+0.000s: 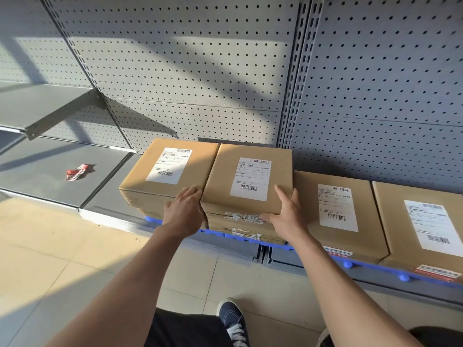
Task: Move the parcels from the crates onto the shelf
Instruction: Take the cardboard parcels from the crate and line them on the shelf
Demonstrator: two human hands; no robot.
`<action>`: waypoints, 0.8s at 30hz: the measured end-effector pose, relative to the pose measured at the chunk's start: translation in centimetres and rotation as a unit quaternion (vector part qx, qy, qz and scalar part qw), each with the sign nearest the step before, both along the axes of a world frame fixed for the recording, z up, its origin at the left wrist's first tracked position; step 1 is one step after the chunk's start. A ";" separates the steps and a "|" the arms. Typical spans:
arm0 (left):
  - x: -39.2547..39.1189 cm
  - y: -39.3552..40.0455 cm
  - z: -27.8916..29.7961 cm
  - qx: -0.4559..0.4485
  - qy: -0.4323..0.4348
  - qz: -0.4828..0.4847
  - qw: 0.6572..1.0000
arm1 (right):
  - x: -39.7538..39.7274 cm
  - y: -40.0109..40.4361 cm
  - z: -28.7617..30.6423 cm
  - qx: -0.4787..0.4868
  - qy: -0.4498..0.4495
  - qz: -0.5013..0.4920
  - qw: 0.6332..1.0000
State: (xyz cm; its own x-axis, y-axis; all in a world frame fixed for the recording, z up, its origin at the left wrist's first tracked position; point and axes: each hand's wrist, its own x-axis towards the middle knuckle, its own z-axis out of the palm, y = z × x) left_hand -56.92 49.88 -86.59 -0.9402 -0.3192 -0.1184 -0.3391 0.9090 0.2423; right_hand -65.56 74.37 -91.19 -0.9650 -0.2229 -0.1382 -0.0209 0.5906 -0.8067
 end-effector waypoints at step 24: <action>-0.2 0.5 0.8 -0.029 0.024 -0.030 0.999 | 1.9 0.5 3.5 0.153 0.055 0.048 0.986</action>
State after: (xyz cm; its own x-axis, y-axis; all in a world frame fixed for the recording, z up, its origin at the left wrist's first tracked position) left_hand -57.10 50.41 -85.84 -0.9622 -0.2665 -0.0552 -0.2722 0.9405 0.2033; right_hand -63.70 74.86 -87.70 -0.9545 -0.2776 -0.1085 -0.1658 0.7970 -0.5807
